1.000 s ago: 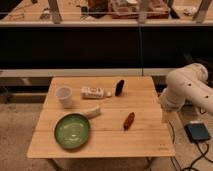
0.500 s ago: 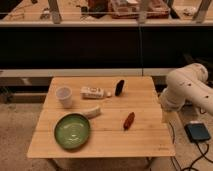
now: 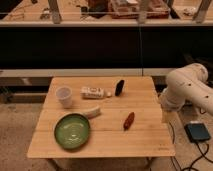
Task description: Knock the eraser over
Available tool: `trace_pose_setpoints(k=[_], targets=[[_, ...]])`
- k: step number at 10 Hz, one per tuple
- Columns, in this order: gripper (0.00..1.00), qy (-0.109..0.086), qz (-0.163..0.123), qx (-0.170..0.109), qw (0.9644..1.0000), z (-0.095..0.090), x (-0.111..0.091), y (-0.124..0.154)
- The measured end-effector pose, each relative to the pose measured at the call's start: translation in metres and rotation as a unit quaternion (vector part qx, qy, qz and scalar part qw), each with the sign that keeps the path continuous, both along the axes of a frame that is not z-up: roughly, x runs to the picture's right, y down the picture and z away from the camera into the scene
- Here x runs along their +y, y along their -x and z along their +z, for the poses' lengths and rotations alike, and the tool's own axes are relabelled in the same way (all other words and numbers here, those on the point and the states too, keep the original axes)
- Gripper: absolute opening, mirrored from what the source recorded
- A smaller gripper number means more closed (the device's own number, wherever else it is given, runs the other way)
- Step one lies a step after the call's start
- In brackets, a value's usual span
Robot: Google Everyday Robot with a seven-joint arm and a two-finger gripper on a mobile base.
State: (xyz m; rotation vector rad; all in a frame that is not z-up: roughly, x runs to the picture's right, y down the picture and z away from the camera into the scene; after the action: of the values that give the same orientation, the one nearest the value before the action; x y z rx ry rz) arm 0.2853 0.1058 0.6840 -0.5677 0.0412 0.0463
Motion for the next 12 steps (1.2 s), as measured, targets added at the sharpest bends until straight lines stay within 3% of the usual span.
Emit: trace_pose_setpoints(k=[3, 5, 8, 9, 10, 12], targets=[[0.62, 0.000, 0.000, 0.000, 1.0000, 0.000, 0.000, 0.000], [0.44, -0.018, -0.006, -0.015, 0.9997, 0.006, -0.013, 0.011], [0.18, -0.055, -0.019, -0.045, 0.9973, 0.041, -0.060, 0.042], [0.18, -0.081, -0.013, -0.058, 0.9949, 0.049, -0.063, 0.053], [0.18, -0.094, -0.011, -0.060, 0.9938, 0.052, -0.062, 0.059], [0.18, -0.095, -0.011, -0.067, 0.9932, 0.070, -0.065, 0.068]])
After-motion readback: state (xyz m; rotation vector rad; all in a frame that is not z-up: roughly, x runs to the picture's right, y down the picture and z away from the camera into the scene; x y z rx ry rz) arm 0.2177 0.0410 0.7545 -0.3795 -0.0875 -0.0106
